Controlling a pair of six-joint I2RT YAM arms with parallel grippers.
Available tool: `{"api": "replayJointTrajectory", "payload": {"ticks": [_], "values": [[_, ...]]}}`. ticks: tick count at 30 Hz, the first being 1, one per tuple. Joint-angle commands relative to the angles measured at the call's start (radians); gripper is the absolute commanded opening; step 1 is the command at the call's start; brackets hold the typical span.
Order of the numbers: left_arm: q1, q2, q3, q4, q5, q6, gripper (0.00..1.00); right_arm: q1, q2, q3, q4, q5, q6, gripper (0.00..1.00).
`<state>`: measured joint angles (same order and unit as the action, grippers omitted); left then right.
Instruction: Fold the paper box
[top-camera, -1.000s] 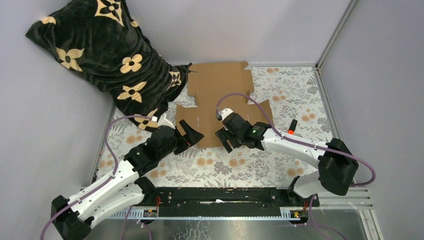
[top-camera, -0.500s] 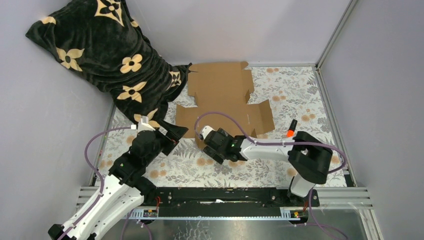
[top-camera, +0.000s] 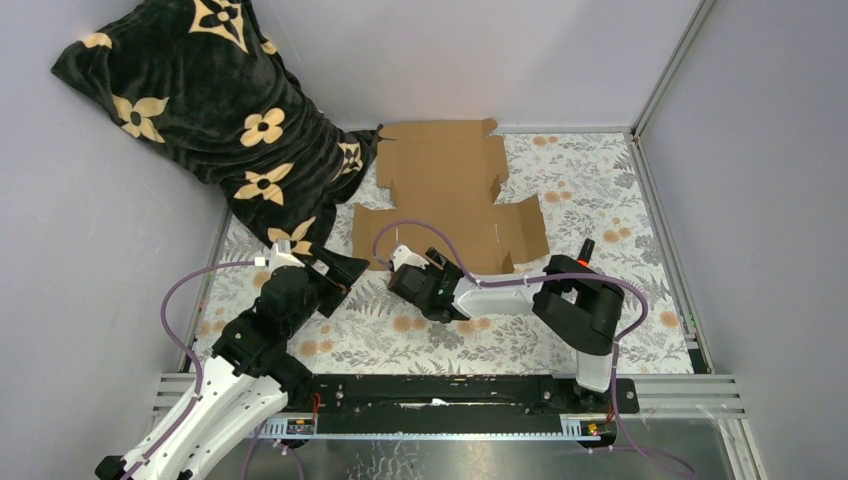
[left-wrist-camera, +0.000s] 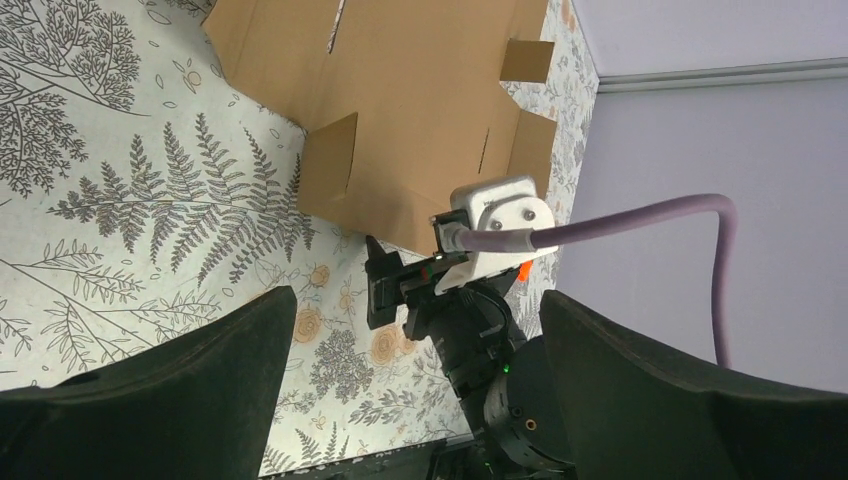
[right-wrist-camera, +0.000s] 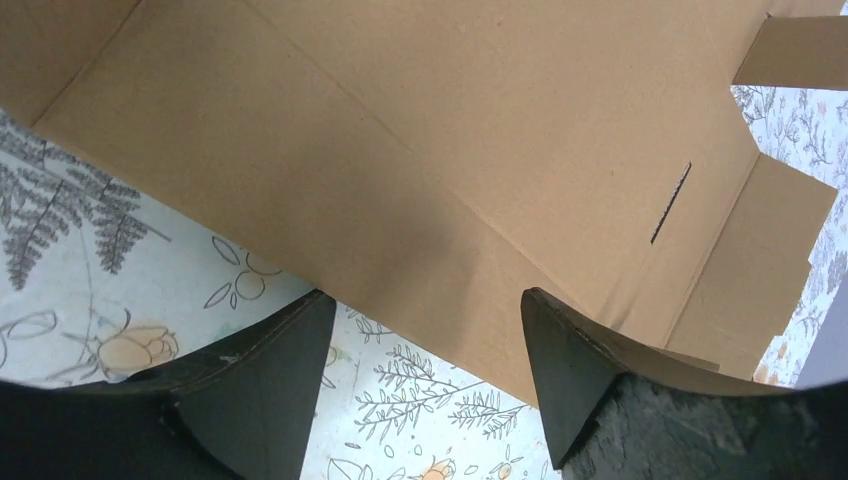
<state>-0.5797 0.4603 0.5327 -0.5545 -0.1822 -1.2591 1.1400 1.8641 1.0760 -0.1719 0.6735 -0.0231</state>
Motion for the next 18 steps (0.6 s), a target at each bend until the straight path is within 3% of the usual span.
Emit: {"api": "replayJointTrajectory", "payload": {"ticks": [1,8,18], "values": [[0.007,-0.010,0.020,-0.021,-0.034,0.003,0.98,0.003,0.082,0.010,-0.056,0.126,0.069,0.75],[0.008,-0.010,0.025,-0.032,-0.041,0.010,0.99,0.003,0.059,-0.020,-0.036,0.242,0.109,0.69],[0.007,-0.007,0.039,-0.047,-0.055,0.016,0.98,-0.002,0.016,-0.015,0.080,0.306,0.028,0.67]]}}
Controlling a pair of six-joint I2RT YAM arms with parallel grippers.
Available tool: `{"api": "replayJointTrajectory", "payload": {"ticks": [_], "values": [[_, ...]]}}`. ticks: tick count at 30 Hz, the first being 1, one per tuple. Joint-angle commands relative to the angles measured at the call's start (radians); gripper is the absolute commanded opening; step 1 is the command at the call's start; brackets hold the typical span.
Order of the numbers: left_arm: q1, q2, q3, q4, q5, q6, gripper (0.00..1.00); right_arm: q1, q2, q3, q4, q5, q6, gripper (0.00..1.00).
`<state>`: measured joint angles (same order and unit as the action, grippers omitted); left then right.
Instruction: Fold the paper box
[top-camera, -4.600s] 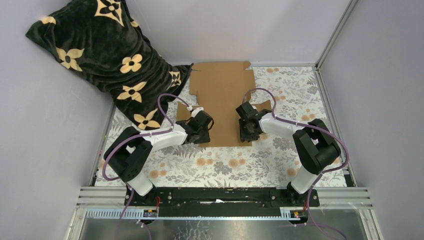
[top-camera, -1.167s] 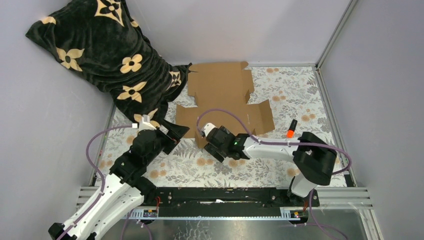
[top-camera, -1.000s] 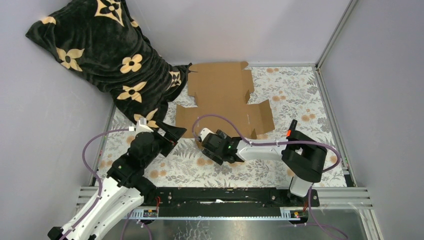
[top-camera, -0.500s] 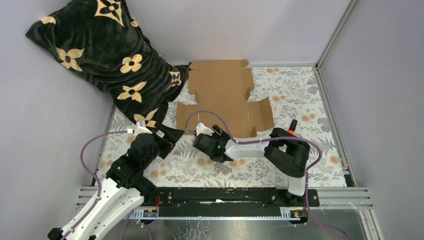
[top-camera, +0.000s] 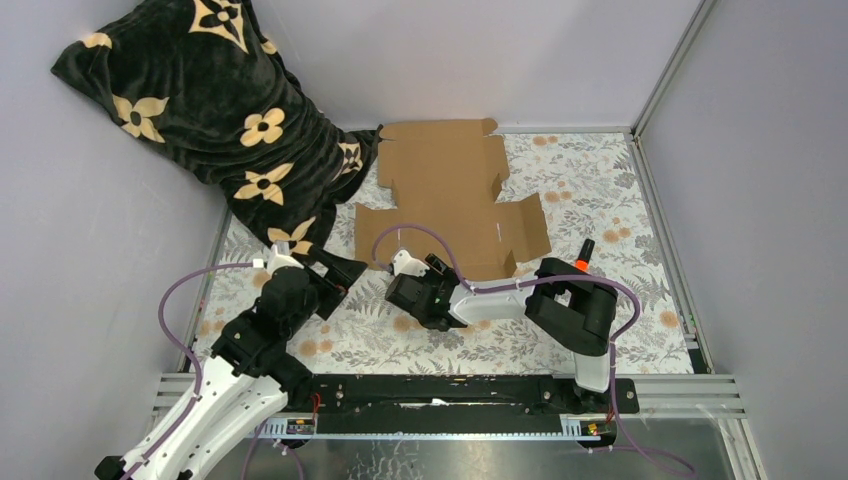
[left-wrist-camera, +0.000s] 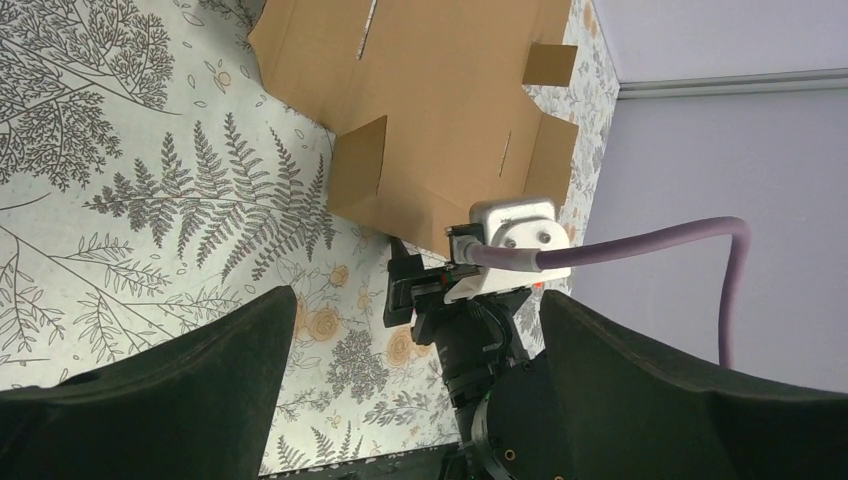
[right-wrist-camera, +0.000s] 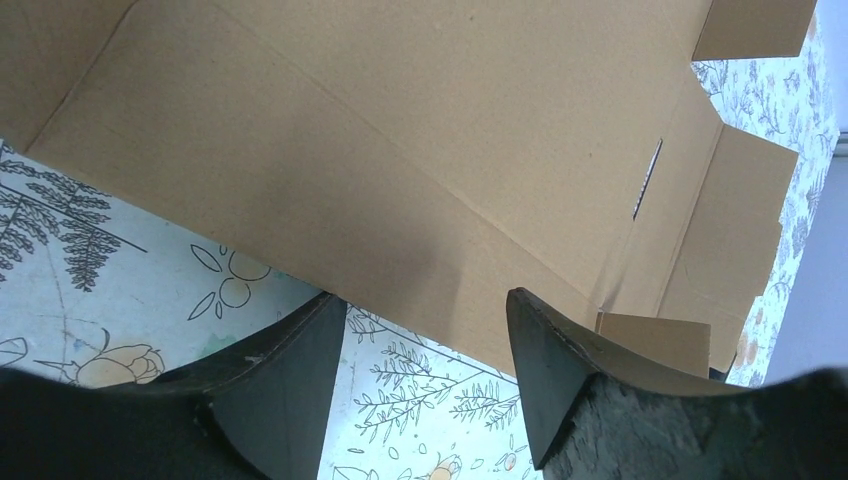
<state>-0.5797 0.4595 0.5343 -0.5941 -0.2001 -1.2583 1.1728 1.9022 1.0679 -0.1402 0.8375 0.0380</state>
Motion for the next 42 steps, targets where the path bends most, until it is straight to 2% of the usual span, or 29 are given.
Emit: {"api": "replayJointTrajectory", "payload": {"ticks": [1,10,15,23,27,31,37,42], "values": [[0.007,-0.007,0.041,-0.012,-0.040,0.016,0.98,-0.036,-0.030,-0.005,0.058,0.141,-0.056,0.67],[0.008,-0.017,0.070,-0.052,-0.069,0.027,0.98,-0.052,-0.088,-0.002,0.186,0.158,-0.160,0.59],[0.008,-0.026,0.069,-0.058,-0.072,0.023,0.98,-0.074,-0.085,0.016,0.195,0.125,-0.200,0.54],[0.008,-0.033,0.065,-0.064,-0.075,0.023,0.99,-0.122,-0.099,0.011,0.157,-0.117,-0.222,0.54],[0.008,-0.035,0.064,-0.065,-0.074,0.023,0.99,-0.144,-0.117,0.010,0.115,-0.245,-0.247,0.44],[0.008,-0.040,0.064,-0.068,-0.077,0.023,0.98,-0.151,-0.120,0.027,0.069,-0.334,-0.274,0.41],[0.008,-0.053,0.070,-0.086,-0.083,0.019,0.98,-0.153,-0.153,0.064,0.014,-0.377,-0.275,0.28],[0.009,-0.073,0.097,-0.126,-0.100,0.022,0.99,-0.154,-0.198,0.185,-0.107,-0.411,-0.278,0.19]]}}
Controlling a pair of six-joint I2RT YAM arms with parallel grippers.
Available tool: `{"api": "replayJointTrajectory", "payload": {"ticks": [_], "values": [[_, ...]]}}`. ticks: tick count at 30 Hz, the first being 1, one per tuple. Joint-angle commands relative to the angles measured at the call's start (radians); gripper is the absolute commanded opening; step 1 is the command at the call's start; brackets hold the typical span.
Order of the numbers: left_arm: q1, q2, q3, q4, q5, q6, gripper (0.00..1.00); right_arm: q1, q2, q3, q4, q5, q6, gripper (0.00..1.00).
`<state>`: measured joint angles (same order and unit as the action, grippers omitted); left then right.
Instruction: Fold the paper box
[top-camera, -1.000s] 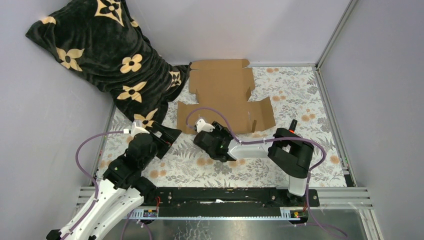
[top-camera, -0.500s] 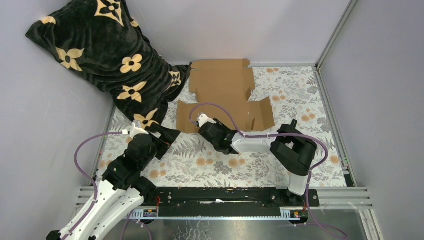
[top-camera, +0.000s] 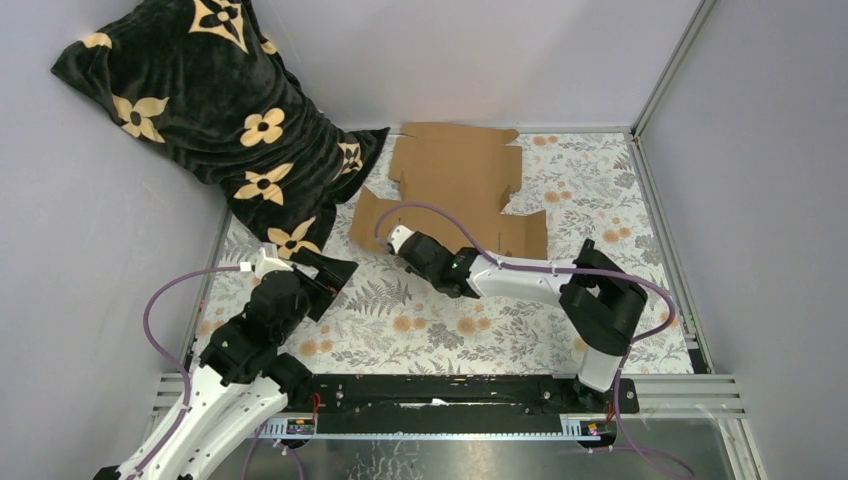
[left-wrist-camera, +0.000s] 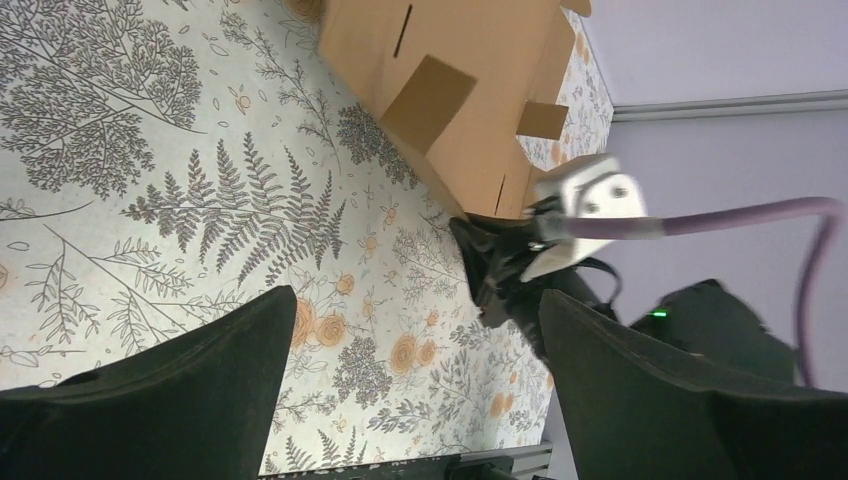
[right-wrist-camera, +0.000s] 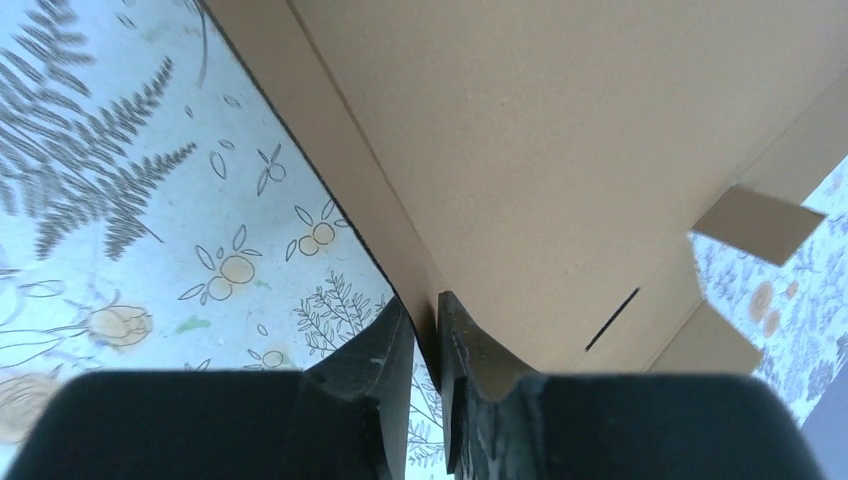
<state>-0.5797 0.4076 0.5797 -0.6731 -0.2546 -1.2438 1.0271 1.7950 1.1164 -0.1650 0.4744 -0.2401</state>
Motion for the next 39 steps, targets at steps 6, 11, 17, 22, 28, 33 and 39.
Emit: {"api": "replayJointTrajectory", "payload": {"ticks": [6,11,17,22,28,33,39], "values": [[0.008,-0.039,0.106,-0.104,-0.075,0.026,0.99,-0.047,-0.065,0.420,-0.324,-0.118,0.076,0.21],[0.007,-0.027,0.139,-0.134,-0.086,0.043,0.99,-0.119,0.018,0.656,-0.485,-0.281,0.224,0.20],[0.009,-0.015,0.167,-0.153,-0.091,0.059,0.98,-0.206,0.054,0.723,-0.479,-0.528,0.499,0.22],[0.008,0.003,0.191,-0.173,-0.104,0.077,0.99,-0.264,0.052,0.629,-0.363,-0.653,0.732,0.21],[0.007,0.018,0.204,-0.182,-0.112,0.084,0.99,-0.274,0.035,0.513,-0.159,-0.753,0.955,0.20],[0.008,0.030,0.224,-0.197,-0.128,0.095,0.98,-0.280,0.056,0.527,-0.071,-0.812,1.067,0.22],[0.007,0.048,0.248,-0.207,-0.149,0.116,0.99,-0.311,0.089,0.559,0.020,-0.890,1.171,0.22]]}}
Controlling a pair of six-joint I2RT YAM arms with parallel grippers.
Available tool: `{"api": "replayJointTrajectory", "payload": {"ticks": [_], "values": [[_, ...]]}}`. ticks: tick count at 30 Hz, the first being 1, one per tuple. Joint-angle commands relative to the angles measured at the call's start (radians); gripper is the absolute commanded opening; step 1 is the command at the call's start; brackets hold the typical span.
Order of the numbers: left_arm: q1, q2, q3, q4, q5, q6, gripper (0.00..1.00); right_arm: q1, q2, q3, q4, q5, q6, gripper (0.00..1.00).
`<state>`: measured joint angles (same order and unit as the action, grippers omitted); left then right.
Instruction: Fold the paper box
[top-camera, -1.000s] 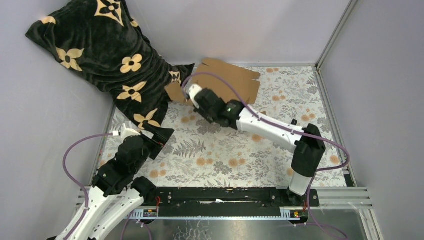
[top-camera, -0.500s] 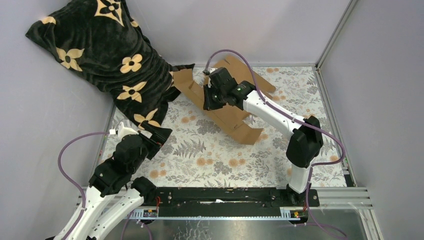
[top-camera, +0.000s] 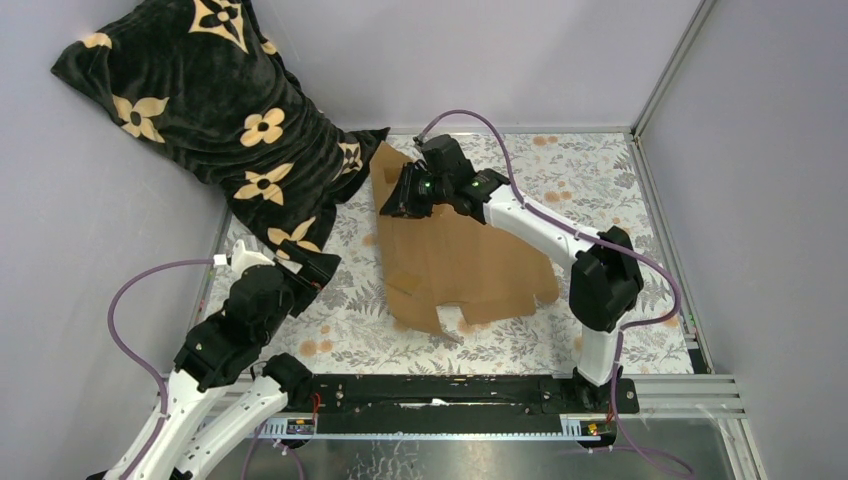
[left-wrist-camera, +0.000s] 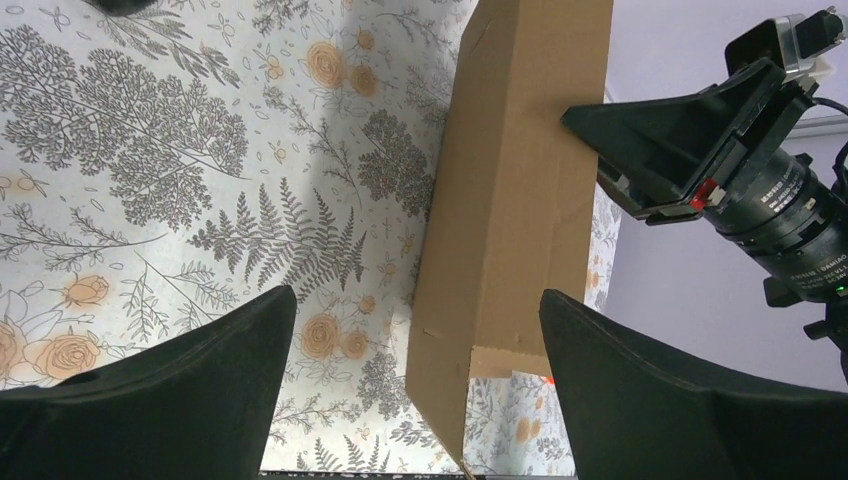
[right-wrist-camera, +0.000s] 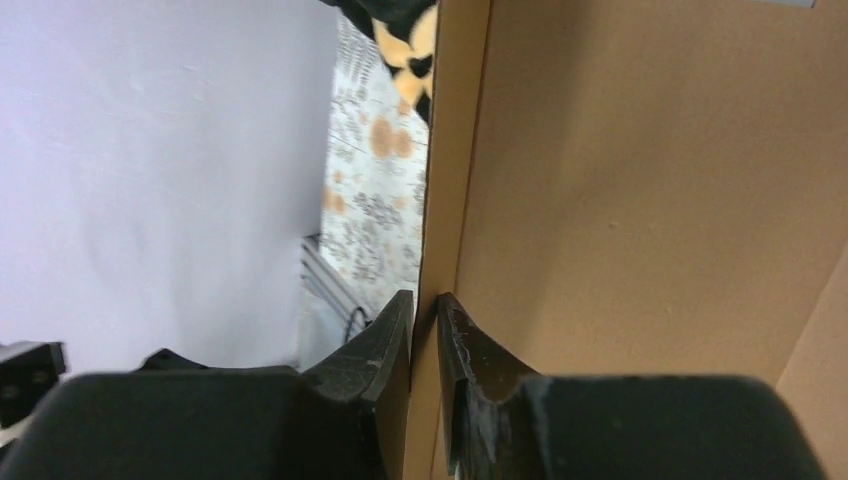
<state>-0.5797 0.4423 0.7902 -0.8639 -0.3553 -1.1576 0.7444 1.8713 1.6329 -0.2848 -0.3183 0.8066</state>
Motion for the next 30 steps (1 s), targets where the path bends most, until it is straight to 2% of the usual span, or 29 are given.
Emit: {"api": "replayJointTrajectory", "payload": {"ticks": [1,5,12,18,23,26,30], "values": [[0.007,0.018,0.041,-0.018,-0.050,0.033,0.99,-0.036,0.014,0.029,0.179,-0.119,0.146,0.22],[0.007,0.032,0.047,-0.018,-0.054,0.045,0.99,-0.065,0.004,-0.032,0.269,-0.166,0.208,0.22],[0.008,0.075,0.047,0.004,-0.066,0.087,0.99,-0.123,-0.085,-0.346,0.691,-0.151,0.472,0.23],[0.009,0.259,0.092,0.095,-0.001,0.198,0.98,-0.126,-0.106,-0.507,0.913,-0.089,0.625,0.23],[0.034,0.445,0.144,0.235,0.076,0.306,0.98,-0.128,-0.123,-0.564,0.985,-0.057,0.678,0.24],[0.112,0.532,0.187,0.293,0.133,0.374,0.98,-0.126,-0.133,-0.592,1.021,-0.046,0.701,0.24],[0.214,0.598,0.193,0.409,0.290,0.425,0.98,-0.127,-0.137,-0.621,1.062,-0.045,0.722,0.24]]}}
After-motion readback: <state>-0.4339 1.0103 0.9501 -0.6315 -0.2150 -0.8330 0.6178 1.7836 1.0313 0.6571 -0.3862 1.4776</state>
